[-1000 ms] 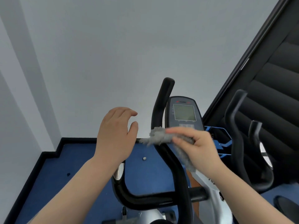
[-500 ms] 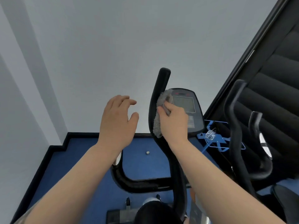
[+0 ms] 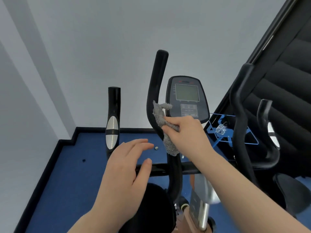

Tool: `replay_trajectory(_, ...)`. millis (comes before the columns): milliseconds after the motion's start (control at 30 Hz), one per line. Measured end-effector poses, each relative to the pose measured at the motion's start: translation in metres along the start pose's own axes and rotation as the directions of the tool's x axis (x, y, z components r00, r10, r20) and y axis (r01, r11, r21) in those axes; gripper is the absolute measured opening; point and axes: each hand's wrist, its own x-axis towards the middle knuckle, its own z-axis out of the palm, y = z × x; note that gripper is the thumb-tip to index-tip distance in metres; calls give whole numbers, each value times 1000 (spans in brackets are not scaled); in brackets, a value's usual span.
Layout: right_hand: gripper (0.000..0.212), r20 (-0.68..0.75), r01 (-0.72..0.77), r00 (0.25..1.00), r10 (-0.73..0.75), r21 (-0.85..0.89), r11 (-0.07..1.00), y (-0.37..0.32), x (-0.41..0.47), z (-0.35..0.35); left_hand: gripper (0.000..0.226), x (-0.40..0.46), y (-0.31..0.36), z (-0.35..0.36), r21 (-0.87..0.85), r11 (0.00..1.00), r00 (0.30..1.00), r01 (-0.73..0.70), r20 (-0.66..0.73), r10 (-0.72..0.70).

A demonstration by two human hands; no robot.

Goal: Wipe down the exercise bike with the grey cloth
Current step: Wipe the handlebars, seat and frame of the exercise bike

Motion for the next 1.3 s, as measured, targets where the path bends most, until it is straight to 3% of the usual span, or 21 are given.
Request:
replay_trajectory(200,16,7,2,1000,-2,-55,998,35,-53,-5,35,-17,1,6,198,980,997,28,69,-43)
replay_trajectory(300,30,-25,21,999,-24,-88,996,50,-85,2,40,-18,4,9,320,947,993,-10,112,-28)
replay_trajectory(433,11,19,125,992,-124,-248,961,57,-88,-10,56,-16,6,16,493,865,973,-94,231,-26)
replay_trajectory(533,13,-186,-9,981,-52,-315,949,69,-78,-28,49,-14,4,16,440,897,981,-36,189,-54)
replay_trajectory(567,14,-193,-56,981,-10,-336,940,69,-76,-29,45,-15,4,15,394,919,984,5,160,-74)
replay_trajectory(667,14,-118,-11,992,-39,-399,917,49,-80,-1,35,-16,3,13,308,949,992,73,74,-100)
replay_trajectory(833,22,-31,-5,1000,1,-147,989,49,-90,2,31,-18,4,12,286,955,996,78,28,-90)
replay_trajectory(933,12,-18,12,1000,-17,-239,971,58,-94,-15,34,-21,3,11,243,967,997,82,-8,-82)
replay_trajectory(1033,18,-92,-42,996,13,-325,945,41,-88,1,26,-22,3,11,190,976,994,103,-58,-93)
replay_trajectory(1133,23,-111,-51,993,29,-207,977,38,-89,15,24,-24,2,12,167,980,993,107,-68,-96)
replay_trajectory(1300,22,50,-124,991,123,4,992,53,-81,-29,24,-25,2,11,89,990,987,107,-128,-95)
